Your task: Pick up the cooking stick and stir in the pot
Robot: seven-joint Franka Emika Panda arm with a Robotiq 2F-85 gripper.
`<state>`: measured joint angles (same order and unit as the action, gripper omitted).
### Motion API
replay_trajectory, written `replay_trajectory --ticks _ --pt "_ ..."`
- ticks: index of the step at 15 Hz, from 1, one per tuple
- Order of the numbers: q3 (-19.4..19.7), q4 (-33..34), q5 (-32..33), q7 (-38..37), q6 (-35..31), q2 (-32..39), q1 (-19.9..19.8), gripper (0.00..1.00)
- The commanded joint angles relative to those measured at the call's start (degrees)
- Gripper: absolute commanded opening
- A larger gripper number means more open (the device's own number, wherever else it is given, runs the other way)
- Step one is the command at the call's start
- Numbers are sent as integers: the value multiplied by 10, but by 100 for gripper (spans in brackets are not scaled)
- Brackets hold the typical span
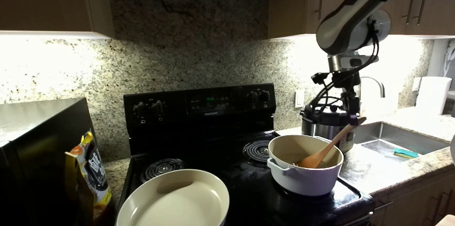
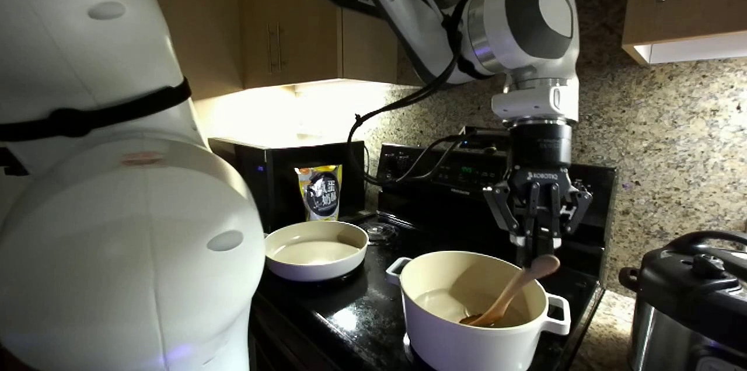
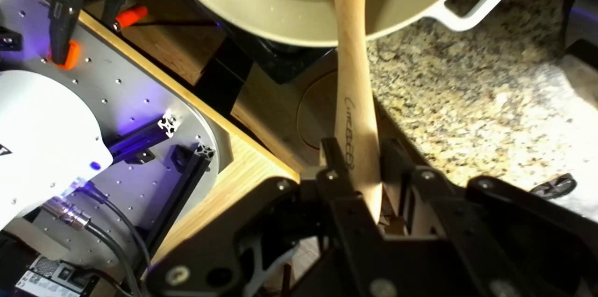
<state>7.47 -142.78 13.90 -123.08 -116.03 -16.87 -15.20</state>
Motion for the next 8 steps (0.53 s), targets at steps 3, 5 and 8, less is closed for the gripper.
replay_trajectory --ticks 3,5,8 --pt "78 -117 27 121 -76 -71 -77 9" --pt "85 -124 27 158 -87 -82 -95 9" --pt "70 -121 19 201 -93 -107 -97 9"
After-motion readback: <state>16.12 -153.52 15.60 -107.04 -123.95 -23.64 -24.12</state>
